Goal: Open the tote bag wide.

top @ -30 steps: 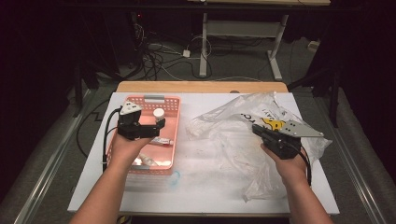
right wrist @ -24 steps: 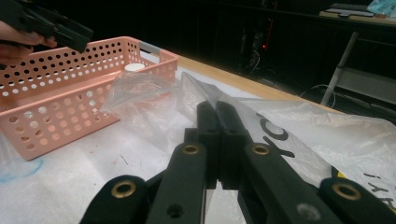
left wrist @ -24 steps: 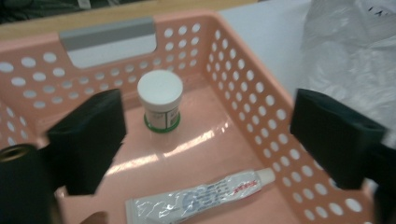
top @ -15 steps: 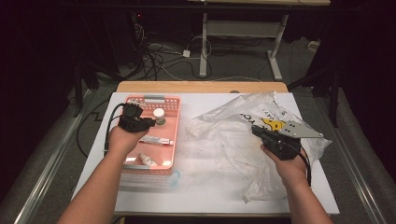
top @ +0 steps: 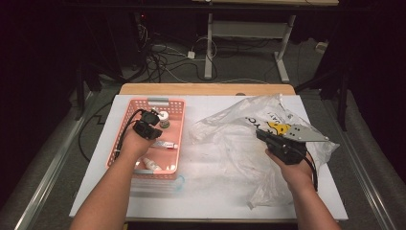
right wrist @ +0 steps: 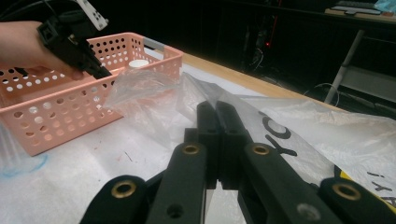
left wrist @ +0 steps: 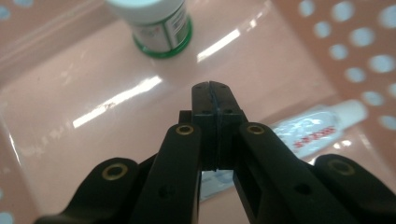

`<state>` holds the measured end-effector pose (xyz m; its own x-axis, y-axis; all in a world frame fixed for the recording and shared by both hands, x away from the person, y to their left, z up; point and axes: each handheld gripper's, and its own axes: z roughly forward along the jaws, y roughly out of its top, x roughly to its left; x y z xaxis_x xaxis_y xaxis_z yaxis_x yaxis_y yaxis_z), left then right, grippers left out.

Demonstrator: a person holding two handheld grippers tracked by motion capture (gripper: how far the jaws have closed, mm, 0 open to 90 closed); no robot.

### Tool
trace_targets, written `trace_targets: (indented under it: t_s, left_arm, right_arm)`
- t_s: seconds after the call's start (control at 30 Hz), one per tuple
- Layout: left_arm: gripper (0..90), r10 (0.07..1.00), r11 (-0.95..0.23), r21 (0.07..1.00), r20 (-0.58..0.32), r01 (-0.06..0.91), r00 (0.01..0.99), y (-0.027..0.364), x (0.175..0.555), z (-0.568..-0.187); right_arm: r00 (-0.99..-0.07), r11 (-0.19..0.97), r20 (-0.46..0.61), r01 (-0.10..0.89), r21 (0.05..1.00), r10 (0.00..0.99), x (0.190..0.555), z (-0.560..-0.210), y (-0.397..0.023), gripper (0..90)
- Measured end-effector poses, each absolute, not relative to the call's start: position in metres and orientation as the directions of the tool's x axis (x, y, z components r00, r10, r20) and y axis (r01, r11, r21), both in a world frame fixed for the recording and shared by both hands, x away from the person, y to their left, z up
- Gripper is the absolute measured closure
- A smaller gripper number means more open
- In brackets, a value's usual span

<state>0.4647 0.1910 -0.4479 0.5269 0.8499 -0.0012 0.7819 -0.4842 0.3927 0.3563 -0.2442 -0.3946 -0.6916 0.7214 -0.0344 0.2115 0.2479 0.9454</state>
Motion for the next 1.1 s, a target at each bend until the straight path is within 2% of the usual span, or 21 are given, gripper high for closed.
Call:
trace_targets:
  t_s: [0.23,0.4,0.57,0.63,0.73,0.87,1.1]
  left_arm:
    - [88.0,0.847,-0.514,0.306,0.032,0.802,0.53,0.197,0.46,-0.452]
    - [88.0,0.837,-0.528,0.266,0.004,0.807,0.547,0.198,0.453,-0.452]
    - [88.0,0.804,-0.569,0.286,0.0,0.77,0.594,0.193,0.443,-0.446]
    - [88.0,0.79,-0.555,0.367,-0.049,0.747,0.611,0.192,0.439,-0.435]
    - [88.0,0.743,-0.56,0.425,-0.122,0.711,0.658,0.184,0.432,-0.425]
    - [88.0,0.664,-0.673,0.352,-0.099,0.65,0.741,0.159,0.424,-0.431]
    - [88.0,0.677,-0.678,0.307,-0.092,0.668,0.73,0.152,0.435,-0.444]
  right_arm:
    - [-0.689,0.245,-0.031,0.215,0.945,0.724,0.356,-0.395,-0.245,90.0]
    - [-0.695,0.25,-0.036,0.209,0.945,0.718,0.356,-0.395,-0.244,90.0]
    - [-0.692,0.245,-0.035,0.208,0.947,0.721,0.355,-0.393,-0.244,90.0]
    - [-0.695,0.245,-0.035,0.205,0.947,0.718,0.354,-0.393,-0.243,90.0]
    - [-0.697,0.247,-0.039,0.201,0.948,0.716,0.354,-0.392,-0.243,90.0]
    - [-0.698,0.252,-0.039,0.205,0.946,0.715,0.354,-0.393,-0.241,90.0]
    - [-0.696,0.252,-0.043,0.202,0.946,0.717,0.354,-0.392,-0.242,90.0]
